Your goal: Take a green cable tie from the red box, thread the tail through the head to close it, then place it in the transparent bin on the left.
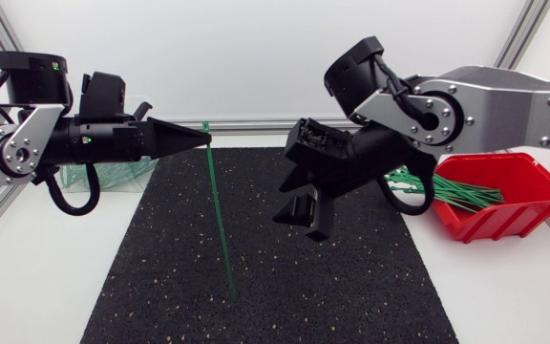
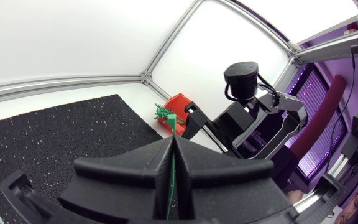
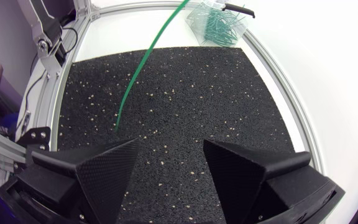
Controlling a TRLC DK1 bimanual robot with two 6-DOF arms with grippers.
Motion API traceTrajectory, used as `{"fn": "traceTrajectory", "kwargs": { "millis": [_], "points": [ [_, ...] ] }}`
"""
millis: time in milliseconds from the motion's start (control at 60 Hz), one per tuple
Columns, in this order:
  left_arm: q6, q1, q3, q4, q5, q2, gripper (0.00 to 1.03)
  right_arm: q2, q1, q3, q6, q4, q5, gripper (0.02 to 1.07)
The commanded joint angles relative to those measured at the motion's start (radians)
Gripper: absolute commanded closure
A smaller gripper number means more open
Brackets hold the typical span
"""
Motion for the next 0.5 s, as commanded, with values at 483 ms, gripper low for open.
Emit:
{"fn": "traceTrajectory", "kwargs": {
  "millis": [483],
  "points": [
    [0.075, 0.000, 0.201, -0.211, -0.022, 0.196, 1.00, -0.057, 0.318, -0.253, -0.468, 0.426, 0.479, 0.30]
  ]
}}
